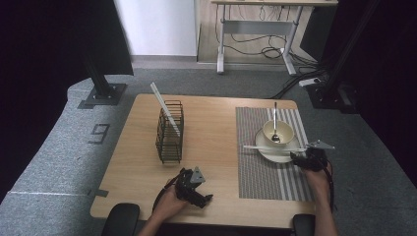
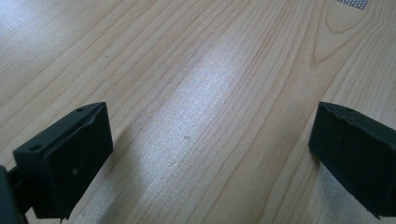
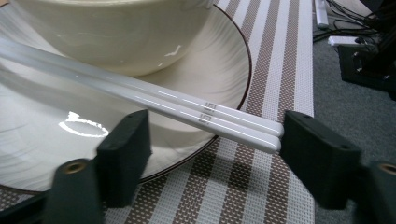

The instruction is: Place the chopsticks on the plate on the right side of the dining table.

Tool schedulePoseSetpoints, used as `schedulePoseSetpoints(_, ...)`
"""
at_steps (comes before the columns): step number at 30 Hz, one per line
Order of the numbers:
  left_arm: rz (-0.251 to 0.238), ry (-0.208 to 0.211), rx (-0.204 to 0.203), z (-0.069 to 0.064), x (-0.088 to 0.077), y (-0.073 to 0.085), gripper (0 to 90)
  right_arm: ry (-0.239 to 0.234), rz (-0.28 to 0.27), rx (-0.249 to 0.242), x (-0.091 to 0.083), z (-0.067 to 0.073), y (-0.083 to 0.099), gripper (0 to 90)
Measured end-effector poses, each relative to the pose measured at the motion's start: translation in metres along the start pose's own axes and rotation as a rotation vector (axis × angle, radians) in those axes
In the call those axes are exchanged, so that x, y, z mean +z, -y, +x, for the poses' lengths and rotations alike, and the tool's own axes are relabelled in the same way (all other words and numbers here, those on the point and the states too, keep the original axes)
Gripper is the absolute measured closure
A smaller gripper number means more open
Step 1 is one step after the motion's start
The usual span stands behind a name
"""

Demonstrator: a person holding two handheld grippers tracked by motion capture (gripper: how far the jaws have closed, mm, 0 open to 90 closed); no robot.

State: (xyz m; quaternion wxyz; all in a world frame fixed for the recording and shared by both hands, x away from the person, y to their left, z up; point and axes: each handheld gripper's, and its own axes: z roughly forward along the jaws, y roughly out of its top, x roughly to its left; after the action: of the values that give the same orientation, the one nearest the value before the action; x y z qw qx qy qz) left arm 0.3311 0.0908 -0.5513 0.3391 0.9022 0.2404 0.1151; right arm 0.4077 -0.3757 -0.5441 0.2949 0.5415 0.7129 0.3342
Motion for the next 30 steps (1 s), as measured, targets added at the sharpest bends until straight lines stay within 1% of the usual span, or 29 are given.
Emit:
schedulePoseSetpoints(1, 0.000, 0.000, 0.000, 0.000, 0.000, 0.000, 0.0, 0.000, 0.000, 0.000, 0.000, 0.000, 0.000, 17.2)
schedulePoseSetpoints(3, 0.001, 0.001, 0.000, 0.000, 0.000, 0.000, 0.0, 0.002, 0.004, 0.009, 0.000, -0.001, 0.000, 12.8)
schedulePoseSetpoints(6, 0.003, 0.007, -0.005, 0.001, 0.000, 0.000, 0.0, 0.006, 0.002, 0.003, -0.003, -0.001, 0.000, 12.1)
schedulePoseSetpoints(8, 0.006, 0.011, -0.010, 0.002, 0.001, 0.000, 0.0, 0.012, 0.008, -0.009, -0.005, 0.001, -0.001, 11.2)
schedulePoseSetpoints(10, 0.009, 0.017, -0.014, 0.002, 0.001, 0.000, 0.0, 0.008, 0.007, -0.024, -0.008, 0.002, -0.002, 8.0)
schedulePoseSetpoints(11, 0.010, 0.020, -0.016, 0.003, 0.001, 0.000, 0.0, 0.002, 0.010, -0.035, -0.010, 0.003, -0.003, 5.5)
schedulePoseSetpoints(12, 0.010, 0.023, -0.021, 0.003, 0.001, 0.000, 0.0, -0.004, 0.016, -0.059, -0.013, 0.005, -0.004, 2.5)
schedulePoseSetpoints(13, 0.011, 0.024, -0.022, 0.003, 0.001, 0.000, 0.0, -0.004, 0.016, -0.059, -0.013, 0.005, -0.004, 2.5)
schedulePoseSetpoints(16, 0.016, 0.035, -0.035, 0.005, 0.002, 0.000, 0.0, -0.005, 0.021, -0.085, -0.019, 0.006, -0.005, 1.8)
schedulePoseSetpoints(19, 0.017, 0.035, -0.036, 0.005, 0.002, 0.000, 0.0, -0.010, 0.025, -0.092, -0.028, 0.005, -0.008, 1.7)
schedulePoseSetpoints(20, 0.017, 0.036, -0.036, 0.005, 0.002, 0.000, 0.0, -0.012, 0.021, -0.090, -0.036, 0.005, -0.008, 1.8)
schedulePoseSetpoints(22, 0.017, 0.035, -0.036, 0.005, 0.002, 0.000, 0.0, -0.015, 0.021, -0.090, -0.039, 0.005, -0.007, 1.8)
schedulePoseSetpoints(24, 0.017, 0.035, -0.036, 0.005, 0.002, 0.000, 0.0, -0.022, 0.032, -0.097, -0.050, 0.006, -0.005, 1.8)
schedulePoseSetpoints(25, 0.017, 0.035, -0.036, 0.005, 0.002, 0.000, 0.0, -0.022, 0.032, -0.097, -0.050, 0.006, -0.005, 1.8)
schedulePoseSetpoints(26, 0.017, 0.036, -0.036, 0.005, 0.002, 0.000, 0.0, -0.025, 0.034, -0.098, -0.054, 0.007, -0.005, 1.7)
schedulePoseSetpoints(27, 0.017, 0.036, -0.036, 0.005, 0.002, 0.000, 0.0, -0.029, 0.032, -0.096, -0.059, 0.007, -0.005, 1.7)
schedulePoseSetpoints(28, 0.017, 0.036, -0.036, 0.005, 0.002, 0.000, 0.0, -0.040, 0.028, -0.089, -0.068, 0.008, -0.005, 1.7)
schedulePoseSetpoints(29, 0.017, 0.035, -0.036, 0.005, 0.002, 0.000, 0.0, -0.040, 0.028, -0.089, -0.068, 0.008, -0.005, 1.7)
schedulePoseSetpoints(30, 0.016, 0.035, -0.036, 0.005, 0.002, 0.000, 0.0, -0.049, 0.027, -0.078, -0.079, 0.010, -0.005, 1.7)
